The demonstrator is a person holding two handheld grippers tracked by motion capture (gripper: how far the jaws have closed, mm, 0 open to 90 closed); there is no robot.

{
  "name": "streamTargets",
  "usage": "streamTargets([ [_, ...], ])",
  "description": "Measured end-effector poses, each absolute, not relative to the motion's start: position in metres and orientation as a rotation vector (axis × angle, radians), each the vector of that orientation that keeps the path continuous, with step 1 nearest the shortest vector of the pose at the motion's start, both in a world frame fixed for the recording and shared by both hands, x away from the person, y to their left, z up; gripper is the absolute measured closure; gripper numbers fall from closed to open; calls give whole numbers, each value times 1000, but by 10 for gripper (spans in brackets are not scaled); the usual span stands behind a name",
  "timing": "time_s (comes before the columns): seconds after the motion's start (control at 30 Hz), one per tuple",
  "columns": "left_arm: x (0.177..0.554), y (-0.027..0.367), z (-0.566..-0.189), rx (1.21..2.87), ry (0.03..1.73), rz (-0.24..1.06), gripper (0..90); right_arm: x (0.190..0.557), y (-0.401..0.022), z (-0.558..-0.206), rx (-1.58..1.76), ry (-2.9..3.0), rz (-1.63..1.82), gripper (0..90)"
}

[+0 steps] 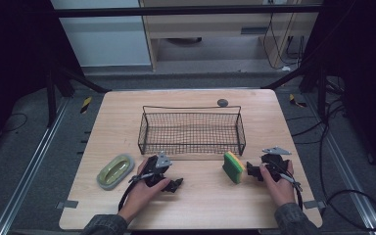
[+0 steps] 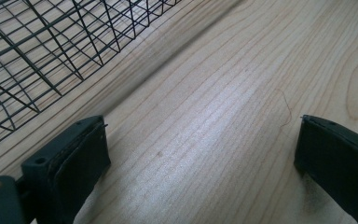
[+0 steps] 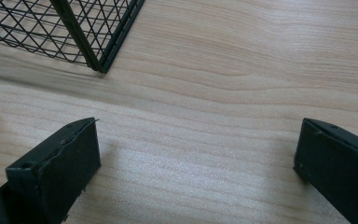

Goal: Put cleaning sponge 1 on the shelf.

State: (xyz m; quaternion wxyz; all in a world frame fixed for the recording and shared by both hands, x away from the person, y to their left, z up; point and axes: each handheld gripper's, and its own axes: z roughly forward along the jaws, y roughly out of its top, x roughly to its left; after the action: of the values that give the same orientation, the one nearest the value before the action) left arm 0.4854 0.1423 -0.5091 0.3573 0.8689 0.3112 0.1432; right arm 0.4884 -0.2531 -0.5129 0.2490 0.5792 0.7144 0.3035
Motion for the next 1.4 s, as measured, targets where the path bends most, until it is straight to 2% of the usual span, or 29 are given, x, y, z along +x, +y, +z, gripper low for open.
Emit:
streamTargets([
  [0.3, 477, 141, -503, 2233, 722, 328, 35, 490, -252, -513, 1589, 1940, 836, 4],
  [0.43, 468, 141, -487, 2266, 679, 391, 40, 490, -253, -513, 1585, 1944, 837, 4],
  [0.57, 467, 146, -468, 2282, 742, 475, 68, 490, -254, -513, 1573, 1953, 834, 4],
  [0.6, 468, 150, -451, 2311, 787, 514, 68, 491, -254, -513, 1583, 1949, 838, 4],
  [0.73, 477, 172, -421, 2323, 848, 528, 75, 491, -254, -513, 1577, 1954, 836, 4],
  [0.93, 490, 213, -392, 2306, 921, 562, 85, 494, -256, -513, 1564, 1969, 842, 4],
  [1.23, 495, 252, -385, 2384, 1004, 591, 46, 494, -256, -513, 1563, 1969, 842, 4],
  [1.4, 492, 268, -389, 2383, 1035, 544, 49, 494, -256, -513, 1558, 1972, 839, 4],
])
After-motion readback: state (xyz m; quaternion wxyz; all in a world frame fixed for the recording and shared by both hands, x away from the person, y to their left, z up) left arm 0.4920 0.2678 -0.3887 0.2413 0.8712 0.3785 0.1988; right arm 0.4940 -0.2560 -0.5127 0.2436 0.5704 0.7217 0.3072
